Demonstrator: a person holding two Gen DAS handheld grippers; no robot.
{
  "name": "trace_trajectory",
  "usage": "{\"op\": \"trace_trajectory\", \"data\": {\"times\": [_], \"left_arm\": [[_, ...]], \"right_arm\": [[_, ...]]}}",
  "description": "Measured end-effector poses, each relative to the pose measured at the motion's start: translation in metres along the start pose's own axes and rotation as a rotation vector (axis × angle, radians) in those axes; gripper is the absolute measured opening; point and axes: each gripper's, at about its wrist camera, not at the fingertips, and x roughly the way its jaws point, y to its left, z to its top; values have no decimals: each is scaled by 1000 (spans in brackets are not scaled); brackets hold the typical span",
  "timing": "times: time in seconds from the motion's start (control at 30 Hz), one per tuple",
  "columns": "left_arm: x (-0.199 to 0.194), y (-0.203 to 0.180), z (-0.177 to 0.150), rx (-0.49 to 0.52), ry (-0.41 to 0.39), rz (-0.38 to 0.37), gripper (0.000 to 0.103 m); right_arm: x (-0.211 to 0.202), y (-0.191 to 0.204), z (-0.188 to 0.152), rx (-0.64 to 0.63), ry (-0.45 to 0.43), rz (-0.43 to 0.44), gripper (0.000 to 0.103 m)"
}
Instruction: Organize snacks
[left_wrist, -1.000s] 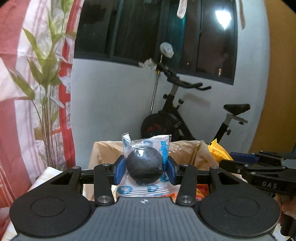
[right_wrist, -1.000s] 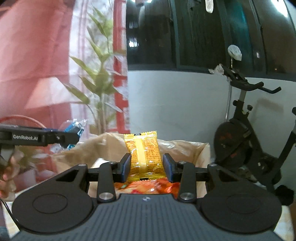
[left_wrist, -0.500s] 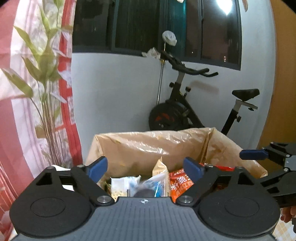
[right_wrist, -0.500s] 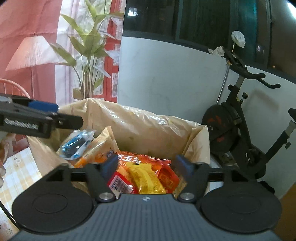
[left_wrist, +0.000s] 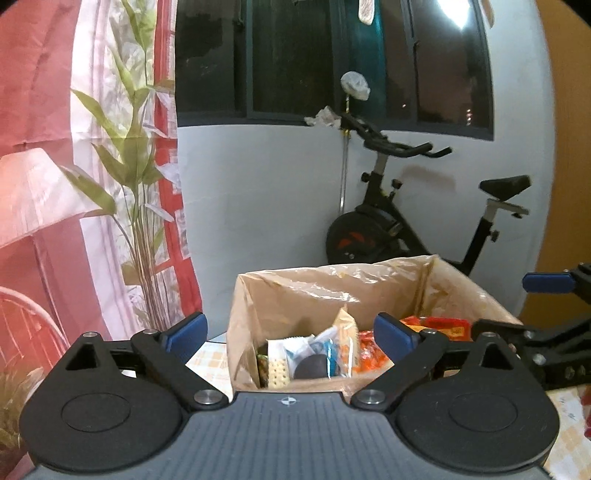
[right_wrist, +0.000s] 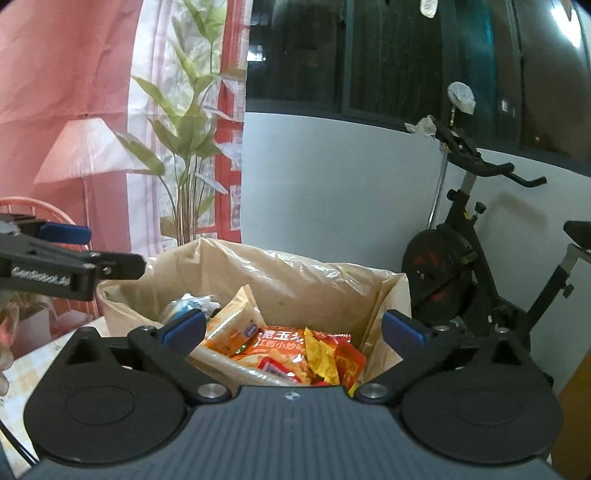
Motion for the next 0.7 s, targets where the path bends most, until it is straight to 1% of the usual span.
{"op": "trace_trajectory", "data": {"times": [0.07,0.17,0.33,0.57,0.7], "left_arm": [[-16,5,-1,-10,-5,-1,98],[-39,8,-2,-13,-12,14,98],[-78,6,0,-3,-22,70,97],[-134,2,2,-15,-79,138,97],[-163,-5,2,-11,-117,153,97]], "right_arm": [[-10,3,0,20,-3,-22,103],[-24,8,-2,54,4,-21,103],[-53,18,-2,91,-8,-24,103],[-95,35,2,103,-59,-23,103],[-119,44,2,113,-81,-16,103]]}}
